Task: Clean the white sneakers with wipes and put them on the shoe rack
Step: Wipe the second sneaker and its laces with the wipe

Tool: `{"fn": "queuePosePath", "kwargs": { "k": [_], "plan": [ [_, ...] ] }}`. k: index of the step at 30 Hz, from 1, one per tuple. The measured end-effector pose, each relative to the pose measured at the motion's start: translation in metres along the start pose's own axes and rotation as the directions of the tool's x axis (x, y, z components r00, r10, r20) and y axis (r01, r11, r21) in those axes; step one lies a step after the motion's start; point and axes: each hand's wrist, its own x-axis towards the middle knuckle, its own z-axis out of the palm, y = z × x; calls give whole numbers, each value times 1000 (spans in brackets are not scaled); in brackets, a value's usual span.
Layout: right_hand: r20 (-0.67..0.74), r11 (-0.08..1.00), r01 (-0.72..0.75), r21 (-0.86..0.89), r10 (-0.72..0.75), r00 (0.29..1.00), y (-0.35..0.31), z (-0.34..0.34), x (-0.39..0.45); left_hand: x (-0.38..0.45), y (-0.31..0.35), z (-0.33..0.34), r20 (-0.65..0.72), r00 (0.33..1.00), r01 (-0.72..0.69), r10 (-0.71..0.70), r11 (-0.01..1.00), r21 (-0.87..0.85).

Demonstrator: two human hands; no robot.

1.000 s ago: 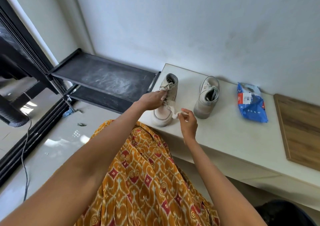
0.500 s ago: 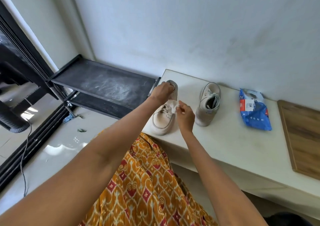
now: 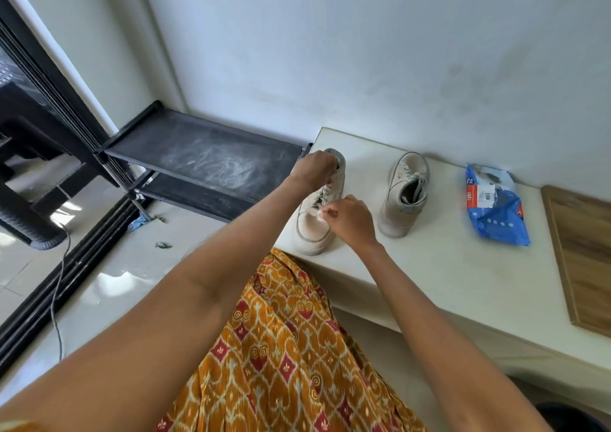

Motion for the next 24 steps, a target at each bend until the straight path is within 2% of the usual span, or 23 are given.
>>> {"fn": "queuePosePath", "kwargs": {
  "k": [2,5,8,10,11,12,14,15,17,21,24],
  "plan": [
    [-35,996,-78,31,79,996,-4,2,1,1,-2,4,-13,1000,-1,1,1000,-12],
    [61,1000,-25,13,24,998,-9,18,-5,2,-6,7,-32,999,-20,19,1000,-10],
    [264,995,51,89,-73,962,-2,7,-3,1,-7,8,-51,998,-40,39,999,-12],
    [454,985,107,138,-159,877,5,-10,5,1,-6,7,-52,998,-40,39,999,-14],
    [487,986,114,124,-160,859,6,-15,9,1,-6,7,-50,998,-38,37,999,-11],
    [459,991,90,99,-125,880,5,-16,13,1,-6,7,-51,998,-37,37,999,-9],
    [278,995,-26,101,-3,961,-4,-10,18,0,-5,8,-52,998,-34,34,999,0],
    [207,992,-70,106,47,977,-11,-4,19,-1,-5,8,-53,998,-32,33,999,8],
    [156,991,-74,113,56,986,-20,10,12,-2,-4,7,-56,998,-32,33,999,12],
    [149,986,39,161,-63,987,-12,15,-7,-3,-6,6,-56,998,-32,32,999,5],
    [324,973,164,161,-209,923,-9,-4,-6,-2,-7,8,-48,998,-33,32,999,-7]
  ]
}}
